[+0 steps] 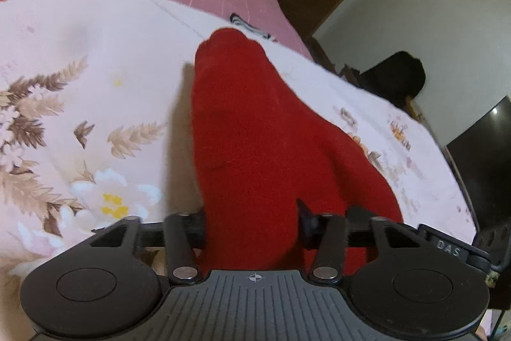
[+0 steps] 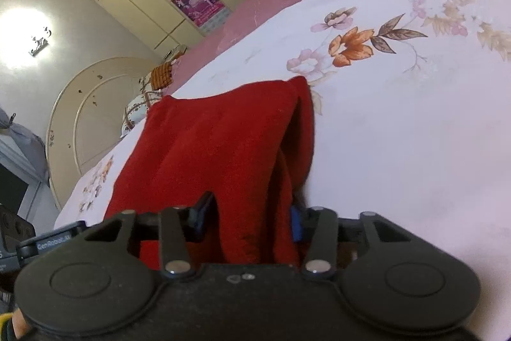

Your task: Fold small clothes

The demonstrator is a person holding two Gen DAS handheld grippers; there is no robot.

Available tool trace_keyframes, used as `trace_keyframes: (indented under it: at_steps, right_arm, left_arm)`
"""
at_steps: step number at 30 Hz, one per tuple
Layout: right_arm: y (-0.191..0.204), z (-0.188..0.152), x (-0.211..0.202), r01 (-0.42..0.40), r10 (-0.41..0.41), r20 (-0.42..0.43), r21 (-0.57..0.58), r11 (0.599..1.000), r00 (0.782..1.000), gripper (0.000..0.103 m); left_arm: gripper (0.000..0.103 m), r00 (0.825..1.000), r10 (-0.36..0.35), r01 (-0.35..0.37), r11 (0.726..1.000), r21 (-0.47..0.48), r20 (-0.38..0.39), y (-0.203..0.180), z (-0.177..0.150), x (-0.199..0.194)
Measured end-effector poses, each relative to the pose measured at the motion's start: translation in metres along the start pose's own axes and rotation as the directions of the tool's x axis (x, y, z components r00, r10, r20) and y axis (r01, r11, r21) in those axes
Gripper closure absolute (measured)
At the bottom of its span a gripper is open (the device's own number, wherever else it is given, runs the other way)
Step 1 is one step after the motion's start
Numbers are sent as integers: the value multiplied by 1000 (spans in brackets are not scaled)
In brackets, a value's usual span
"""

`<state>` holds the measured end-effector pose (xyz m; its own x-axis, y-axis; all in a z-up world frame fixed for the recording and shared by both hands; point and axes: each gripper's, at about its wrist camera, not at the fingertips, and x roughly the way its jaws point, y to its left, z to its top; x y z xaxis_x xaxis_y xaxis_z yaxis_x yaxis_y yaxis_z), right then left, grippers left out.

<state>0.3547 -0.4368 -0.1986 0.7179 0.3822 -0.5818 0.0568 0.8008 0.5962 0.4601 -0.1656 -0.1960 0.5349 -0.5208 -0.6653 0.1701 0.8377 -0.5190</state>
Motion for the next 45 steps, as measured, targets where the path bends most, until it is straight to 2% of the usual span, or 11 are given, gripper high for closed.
trace_keyframes:
  at_steps: [5,9,20,25,30,32,33,34,37,41,45]
  right_arm:
    - [31,2,-16,-80,80,29,-9,997,996,66]
    - [76,0,-14,-155,157,25,-44,987,987,66]
    - [212,-56,57,-300,294,-81,-75,951,952,66]
    - [255,-77,112,-292,283,-119,-69,954,952,66]
    - [265,-83,152,-237,226,-129,-75,969,965,66]
    - [264,-91,162,-185,170,-131,-108,977,977,65]
    - [264,-93,166,-144,128,-125,-132,981,984,64]
    - [262,-97,170,-100,84,-114,-144,984,990,62]
    - [259,-98,166,-68,57,-85,-126,990,995,59]
    - [280,-102,134,-13,13,0,-203,979,1000,59]
    - [311,-120,96,-41,52,20,-344,938,998,62]
  left_arm:
    - [59,999,3,-3,1000,-5,40,1,8,-29]
    - [59,995,34,-34,999,-4,89,18,20,-72]
    - [59,968,180,-180,984,-18,175,148,41,-191]
    - [59,958,223,-219,975,-39,181,215,50,-199]
    - [58,952,243,-242,970,-30,184,254,50,-180]
    - [48,946,278,-280,960,-16,168,269,44,-168]
    - [29,933,303,-305,952,-17,193,276,39,-167]
    - [18,922,323,-326,945,-23,213,280,33,-168]
    - [16,922,321,-317,947,-53,215,287,30,-175]
    - [16,907,325,-327,944,-36,269,277,23,-202]
    - [16,919,273,-294,955,31,285,261,7,-222]
